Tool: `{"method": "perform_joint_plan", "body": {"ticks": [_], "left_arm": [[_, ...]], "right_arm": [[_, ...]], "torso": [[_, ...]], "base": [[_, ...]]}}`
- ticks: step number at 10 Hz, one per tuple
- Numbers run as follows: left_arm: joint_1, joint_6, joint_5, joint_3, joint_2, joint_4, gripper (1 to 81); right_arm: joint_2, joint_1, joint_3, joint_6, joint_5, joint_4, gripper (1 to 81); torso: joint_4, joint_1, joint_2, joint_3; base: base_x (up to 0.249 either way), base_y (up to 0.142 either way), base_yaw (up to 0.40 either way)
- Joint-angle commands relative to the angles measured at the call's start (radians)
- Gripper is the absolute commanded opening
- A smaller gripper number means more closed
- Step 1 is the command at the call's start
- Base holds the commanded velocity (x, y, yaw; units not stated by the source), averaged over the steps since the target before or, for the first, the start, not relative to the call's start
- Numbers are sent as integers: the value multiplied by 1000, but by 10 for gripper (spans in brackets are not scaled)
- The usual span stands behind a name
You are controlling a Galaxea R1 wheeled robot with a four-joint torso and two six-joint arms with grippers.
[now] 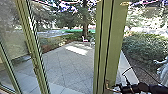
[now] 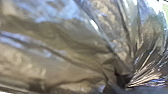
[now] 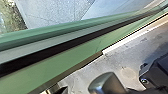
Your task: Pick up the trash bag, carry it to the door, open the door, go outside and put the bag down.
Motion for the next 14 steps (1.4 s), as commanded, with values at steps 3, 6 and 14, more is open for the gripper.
{"method": "perform_joint_plan", "body": {"ticks": [3, 6, 14], "left_arm": [[-54, 4, 49, -4, -5, -5, 10], [-54, 4, 49, -9, -2, -3, 10], [-52, 4, 52, -30, 1, -2, 10]], "right_arm": [[66, 63, -114, 92, -36, 32, 811], [128, 0, -199, 123, -42, 32, 811], [201, -225, -242, 126, 138, -166, 811]], "torso": [[0, -1, 0, 0], [0, -3, -2, 1], [-1, -4, -3, 3]], "base": [[0, 0, 0], [0, 0, 0], [0, 0, 0]]}}
